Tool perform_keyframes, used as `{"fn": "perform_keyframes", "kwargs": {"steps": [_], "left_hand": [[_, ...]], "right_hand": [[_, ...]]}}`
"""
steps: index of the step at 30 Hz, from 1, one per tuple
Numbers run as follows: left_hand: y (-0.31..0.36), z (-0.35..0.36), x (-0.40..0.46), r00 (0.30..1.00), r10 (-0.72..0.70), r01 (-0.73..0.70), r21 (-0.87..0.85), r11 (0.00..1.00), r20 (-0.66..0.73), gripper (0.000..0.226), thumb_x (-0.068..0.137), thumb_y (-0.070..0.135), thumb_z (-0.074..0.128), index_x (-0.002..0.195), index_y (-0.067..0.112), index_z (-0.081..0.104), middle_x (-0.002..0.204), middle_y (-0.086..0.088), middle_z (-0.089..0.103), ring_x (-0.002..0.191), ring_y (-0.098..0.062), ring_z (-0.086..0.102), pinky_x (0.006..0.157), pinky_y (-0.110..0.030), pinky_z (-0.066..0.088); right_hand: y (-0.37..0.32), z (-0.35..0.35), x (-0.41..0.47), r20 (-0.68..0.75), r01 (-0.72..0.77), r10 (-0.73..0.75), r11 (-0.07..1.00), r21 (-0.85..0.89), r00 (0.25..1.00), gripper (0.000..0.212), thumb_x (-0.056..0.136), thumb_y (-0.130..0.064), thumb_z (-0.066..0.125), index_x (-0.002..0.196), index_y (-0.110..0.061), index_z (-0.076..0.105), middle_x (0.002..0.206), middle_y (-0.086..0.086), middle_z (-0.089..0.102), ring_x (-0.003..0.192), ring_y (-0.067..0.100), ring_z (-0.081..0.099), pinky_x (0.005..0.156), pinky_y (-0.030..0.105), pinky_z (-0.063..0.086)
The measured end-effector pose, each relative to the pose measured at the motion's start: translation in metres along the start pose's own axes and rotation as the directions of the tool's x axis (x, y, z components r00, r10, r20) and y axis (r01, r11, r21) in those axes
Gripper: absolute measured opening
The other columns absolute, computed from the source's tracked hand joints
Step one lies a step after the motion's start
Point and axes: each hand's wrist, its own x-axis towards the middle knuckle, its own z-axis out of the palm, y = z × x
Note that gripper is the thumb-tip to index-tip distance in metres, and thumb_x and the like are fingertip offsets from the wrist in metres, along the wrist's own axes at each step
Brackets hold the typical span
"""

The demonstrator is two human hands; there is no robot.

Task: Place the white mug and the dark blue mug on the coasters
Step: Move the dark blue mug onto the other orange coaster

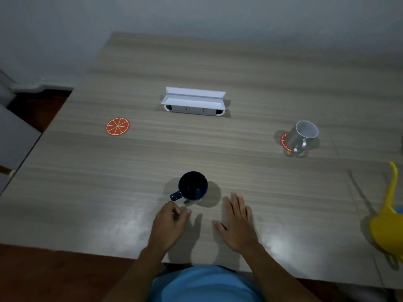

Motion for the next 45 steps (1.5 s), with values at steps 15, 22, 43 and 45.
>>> {"fn": "perform_keyframes", "kwargs": {"steps": [15, 22, 43, 45], "left_hand": [[0.008, -0.009, 0.019, 0.998, 0.035, -0.018, -0.285, 0.958, 0.053, 0.024, 0.098, 0.024, 0.067, 0.077, 0.032, 0.06, 0.074, 0.013, 0.069, 0.067, -0.002, 0.061, 0.059, -0.015, 0.045], [0.003, -0.02, 0.028, 0.997, -0.036, 0.064, -0.448, 0.892, 0.071, 0.027, 0.1, 0.03, 0.061, 0.089, 0.008, 0.072, 0.09, -0.007, 0.08, 0.094, -0.018, 0.076, 0.078, -0.037, 0.064], [-0.039, -0.172, 0.178, 0.963, -0.098, -0.043, -0.502, 0.864, -0.25, 0.036, 0.103, 0.03, 0.056, 0.07, 0.034, 0.069, 0.092, -0.007, 0.079, 0.098, -0.024, 0.072, 0.092, -0.051, 0.054], [-0.04, -0.183, 0.196, 0.963, -0.104, -0.045, -0.528, 0.848, -0.249, 0.038, 0.103, 0.029, 0.056, 0.068, 0.033, 0.069, 0.092, -0.009, 0.077, 0.103, -0.03, 0.071, 0.095, -0.052, 0.053]], "right_hand": [[-0.015, 0.001, 0.003, 0.0, -0.063, 0.063, 0.997, 0.046, 0.998, 0.094, 0.096, -0.072, 0.03, 0.165, -0.02, -0.006, 0.172, 0.003, -0.025, 0.157, 0.026, -0.028, 0.128, 0.05, -0.01], [-0.042, -0.005, 0.014, 0.001, -0.041, 0.041, 0.998, 0.046, 0.999, 0.087, 0.1, -0.061, 0.038, 0.165, -0.017, 0.0, 0.175, 0.006, -0.014, 0.159, 0.029, -0.023, 0.129, 0.051, -0.006], [-0.222, -0.002, 0.132, 0.209, 0.04, -0.014, 0.992, -0.121, 0.978, 0.116, 0.079, -0.092, 0.034, 0.161, -0.031, -0.019, 0.168, 0.001, -0.035, 0.153, 0.039, -0.033, 0.119, 0.075, -0.005], [-0.223, 0.005, 0.135, 0.219, 0.034, -0.004, 0.991, -0.132, 0.976, 0.115, 0.079, -0.093, 0.032, 0.16, -0.032, -0.023, 0.165, 0.001, -0.041, 0.15, 0.04, -0.038, 0.118, 0.076, -0.009]]}}
